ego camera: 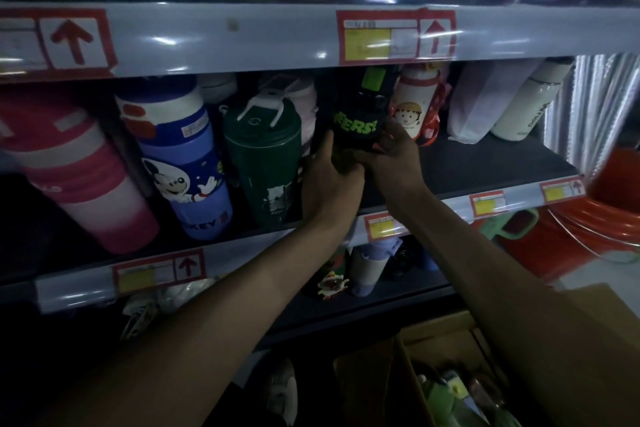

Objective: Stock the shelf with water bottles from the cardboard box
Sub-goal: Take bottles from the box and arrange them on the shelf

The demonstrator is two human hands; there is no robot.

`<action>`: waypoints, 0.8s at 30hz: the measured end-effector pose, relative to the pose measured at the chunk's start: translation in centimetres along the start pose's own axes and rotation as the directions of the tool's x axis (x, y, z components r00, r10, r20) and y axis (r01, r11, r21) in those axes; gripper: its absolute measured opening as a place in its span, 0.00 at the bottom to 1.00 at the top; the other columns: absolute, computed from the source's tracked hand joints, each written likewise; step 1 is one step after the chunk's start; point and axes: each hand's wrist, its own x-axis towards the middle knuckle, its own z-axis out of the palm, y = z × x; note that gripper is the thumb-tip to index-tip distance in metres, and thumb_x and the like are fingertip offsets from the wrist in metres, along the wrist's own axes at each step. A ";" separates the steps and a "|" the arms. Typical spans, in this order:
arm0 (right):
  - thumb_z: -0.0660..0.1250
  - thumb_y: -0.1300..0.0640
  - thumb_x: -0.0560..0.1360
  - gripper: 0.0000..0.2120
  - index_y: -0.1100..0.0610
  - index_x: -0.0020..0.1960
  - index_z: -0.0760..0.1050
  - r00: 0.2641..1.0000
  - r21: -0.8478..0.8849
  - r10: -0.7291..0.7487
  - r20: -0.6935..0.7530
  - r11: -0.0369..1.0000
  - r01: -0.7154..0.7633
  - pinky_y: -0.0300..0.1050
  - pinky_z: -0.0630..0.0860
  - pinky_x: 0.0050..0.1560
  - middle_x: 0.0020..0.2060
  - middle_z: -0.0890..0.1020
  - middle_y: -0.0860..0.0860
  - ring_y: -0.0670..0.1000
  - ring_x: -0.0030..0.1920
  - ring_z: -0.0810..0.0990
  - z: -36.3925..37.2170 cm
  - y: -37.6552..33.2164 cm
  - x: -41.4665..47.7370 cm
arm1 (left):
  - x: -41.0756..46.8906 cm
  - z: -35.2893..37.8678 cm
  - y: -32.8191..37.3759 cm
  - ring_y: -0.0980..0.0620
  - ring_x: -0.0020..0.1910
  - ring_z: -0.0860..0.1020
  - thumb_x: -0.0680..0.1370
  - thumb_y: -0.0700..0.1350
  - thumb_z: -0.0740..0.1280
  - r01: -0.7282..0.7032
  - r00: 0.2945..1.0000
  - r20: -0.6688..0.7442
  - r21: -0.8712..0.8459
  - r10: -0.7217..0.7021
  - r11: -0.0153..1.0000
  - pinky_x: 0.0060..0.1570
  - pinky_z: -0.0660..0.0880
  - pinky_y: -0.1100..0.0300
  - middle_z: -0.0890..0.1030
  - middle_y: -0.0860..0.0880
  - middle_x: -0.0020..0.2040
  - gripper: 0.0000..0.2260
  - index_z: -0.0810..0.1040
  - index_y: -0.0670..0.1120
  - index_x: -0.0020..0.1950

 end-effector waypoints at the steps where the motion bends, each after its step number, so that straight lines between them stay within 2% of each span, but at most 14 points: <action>1: 0.77 0.68 0.62 0.35 0.64 0.68 0.73 1.000 -0.021 -0.010 0.001 1.000 0.010 0.61 0.81 0.60 0.58 0.84 0.60 0.58 0.59 0.84 0.0 0.1 0.2 | 0.2 0.1 0.0 0.47 0.74 0.69 0.78 0.43 0.65 0.012 1.000 0.003 -0.025 -0.012 1.000 0.71 0.69 0.51 0.68 0.49 0.78 0.31 0.62 0.57 0.80; 3: 0.77 0.68 0.62 0.33 0.63 0.67 0.74 0.999 -0.072 -0.043 0.004 0.996 0.044 0.63 0.81 0.60 0.58 0.84 0.59 0.57 0.60 0.83 0.1 0.5 0.6 | 0.3 0.2 0.1 0.48 0.73 0.71 0.77 0.43 0.65 0.032 0.999 0.022 -0.080 -0.031 0.996 0.69 0.70 0.52 0.70 0.50 0.77 0.32 0.62 0.57 0.80; 7: 0.79 0.60 0.62 0.32 0.58 0.65 0.77 0.992 -0.192 -0.127 0.002 0.973 0.125 0.62 0.81 0.59 0.56 0.86 0.55 0.54 0.58 0.84 0.3 1.2 0.9 | 0.4 0.2 -0.3 0.48 0.74 0.70 0.72 0.49 0.63 0.065 0.997 0.036 -0.119 -0.062 0.991 0.72 0.69 0.48 0.69 0.51 0.77 0.36 0.60 0.57 0.81; 10: 0.81 0.62 0.65 0.30 0.59 0.66 0.77 0.990 -0.239 -0.140 -0.003 0.962 0.135 0.59 0.83 0.57 0.54 0.86 0.54 0.52 0.55 0.86 0.2 1.7 1.1 | 0.4 0.1 -0.7 0.49 0.74 0.70 0.72 0.49 0.63 0.066 0.998 0.026 -0.126 -0.063 0.990 0.72 0.69 0.47 0.69 0.51 0.77 0.37 0.60 0.56 0.81; 13: 0.79 0.56 0.61 0.33 0.58 0.65 0.77 0.991 -0.267 -0.137 -0.006 0.955 0.131 0.61 0.82 0.56 0.53 0.86 0.55 0.54 0.55 0.86 0.2 1.9 1.0 | 0.7 0.2 -1.5 0.49 0.70 0.74 0.67 0.52 0.63 0.076 0.997 0.025 -0.150 -0.073 0.986 0.70 0.72 0.47 0.74 0.52 0.73 0.38 0.63 0.59 0.79; 15: 0.78 0.56 0.61 0.32 0.58 0.64 0.76 0.992 -0.292 -0.125 0.012 0.948 0.123 0.62 0.82 0.57 0.53 0.86 0.54 0.54 0.55 0.85 0.1 2.3 0.8 | 0.9 0.2 -1.9 0.49 0.67 0.77 0.64 0.55 0.64 0.092 0.996 0.031 -0.150 -0.088 0.984 0.68 0.74 0.46 0.78 0.52 0.69 0.38 0.66 0.60 0.77; 17: 0.78 0.57 0.63 0.27 0.59 0.60 0.76 0.992 -0.340 -0.122 0.017 0.933 0.120 0.57 0.82 0.55 0.50 0.86 0.52 0.54 0.53 0.85 -0.2 2.4 0.4 | 0.7 0.0 -1.7 0.49 0.67 0.76 0.65 0.53 0.64 0.105 0.994 0.045 -0.144 -0.099 0.984 0.67 0.74 0.46 0.78 0.51 0.69 0.37 0.68 0.58 0.77; 20: 0.82 0.55 0.67 0.25 0.62 0.59 0.79 0.990 -0.450 -0.138 0.026 0.883 0.135 0.31 0.75 0.46 0.44 0.82 0.45 0.47 0.46 0.81 -0.9 2.4 -0.3 | 0.0 -0.7 -1.1 0.47 0.66 0.76 0.71 0.47 0.67 0.126 0.991 0.051 -0.118 -0.121 0.985 0.67 0.74 0.47 0.78 0.48 0.66 0.30 0.72 0.52 0.74; 21: 0.82 0.55 0.67 0.25 0.62 0.60 0.80 0.989 -0.478 -0.144 0.024 0.868 0.138 0.27 0.73 0.44 0.44 0.82 0.44 0.44 0.45 0.81 -1.2 2.1 -0.6 | -0.2 -0.8 -1.1 0.47 0.65 0.77 0.74 0.43 0.68 0.129 0.991 0.058 -0.109 -0.123 0.986 0.67 0.74 0.46 0.79 0.49 0.63 0.26 0.73 0.51 0.73; 22: 0.83 0.56 0.67 0.25 0.62 0.61 0.80 0.990 -0.483 -0.141 0.022 0.865 0.134 0.28 0.74 0.45 0.45 0.83 0.45 0.44 0.46 0.82 -1.5 1.9 -0.9 | -0.4 -1.0 -1.2 0.48 0.63 0.77 0.76 0.40 0.68 0.129 0.990 0.070 -0.106 -0.122 0.986 0.67 0.74 0.47 0.78 0.50 0.59 0.24 0.74 0.51 0.72; 24: 0.83 0.58 0.67 0.26 0.60 0.62 0.80 0.991 -0.474 -0.133 0.015 0.872 0.124 0.37 0.79 0.50 0.50 0.85 0.49 0.48 0.51 0.84 -2.5 1.3 -1.8 | -0.9 -1.3 -1.3 0.50 0.59 0.77 0.76 0.38 0.69 0.115 0.990 0.091 -0.090 -0.107 0.989 0.66 0.75 0.47 0.76 0.52 0.56 0.23 0.74 0.51 0.71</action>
